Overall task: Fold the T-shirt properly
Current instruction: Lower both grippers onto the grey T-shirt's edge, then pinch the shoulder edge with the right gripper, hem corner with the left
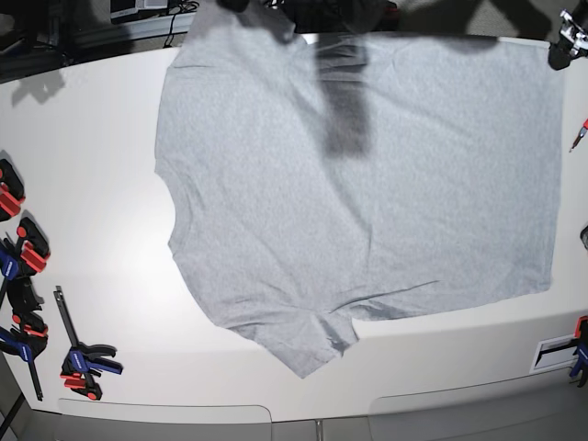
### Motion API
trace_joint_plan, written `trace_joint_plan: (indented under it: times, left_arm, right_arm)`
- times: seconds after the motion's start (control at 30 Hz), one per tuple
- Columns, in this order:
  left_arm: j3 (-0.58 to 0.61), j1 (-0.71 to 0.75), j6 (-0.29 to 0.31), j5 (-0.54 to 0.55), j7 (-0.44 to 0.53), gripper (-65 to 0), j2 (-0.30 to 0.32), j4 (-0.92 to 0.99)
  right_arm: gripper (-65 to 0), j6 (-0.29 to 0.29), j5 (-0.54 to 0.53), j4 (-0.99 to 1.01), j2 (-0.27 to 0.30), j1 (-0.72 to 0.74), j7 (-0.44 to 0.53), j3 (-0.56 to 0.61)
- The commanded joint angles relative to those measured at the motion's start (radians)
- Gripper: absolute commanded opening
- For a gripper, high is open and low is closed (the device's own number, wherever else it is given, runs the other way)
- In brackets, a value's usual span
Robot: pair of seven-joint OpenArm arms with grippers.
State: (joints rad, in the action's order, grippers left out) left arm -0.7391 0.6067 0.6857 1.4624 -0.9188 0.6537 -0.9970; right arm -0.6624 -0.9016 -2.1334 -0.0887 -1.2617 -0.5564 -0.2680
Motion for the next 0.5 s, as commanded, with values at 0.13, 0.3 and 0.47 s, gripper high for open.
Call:
trace_joint_plan:
  times: [0.13, 0.3, 0.47]
  left_arm:
    - [-0.008, -0.01, 0.012, 0.021, 0.05, -65.0, 0.025, -0.072]
    - [-0.006, -0.106, 0.012, -0.002, 0.074, -65.0, 0.025, -0.097]
    - [-0.003, -0.203, 0.012, -0.054, 0.076, -65.0, 0.025, -0.097]
  right_arm:
    - [-65.0, -0.005, 0.072, -0.064, 0.0, 0.066, 0.021, 0.0]
    - [-65.0, 0.054, 0.265, -0.064, 0.001, 0.254, 0.003, 0.034]
    - [-65.0, 0.122, 0.447, -0.063, 0.003, 0.422, 0.001, 0.139]
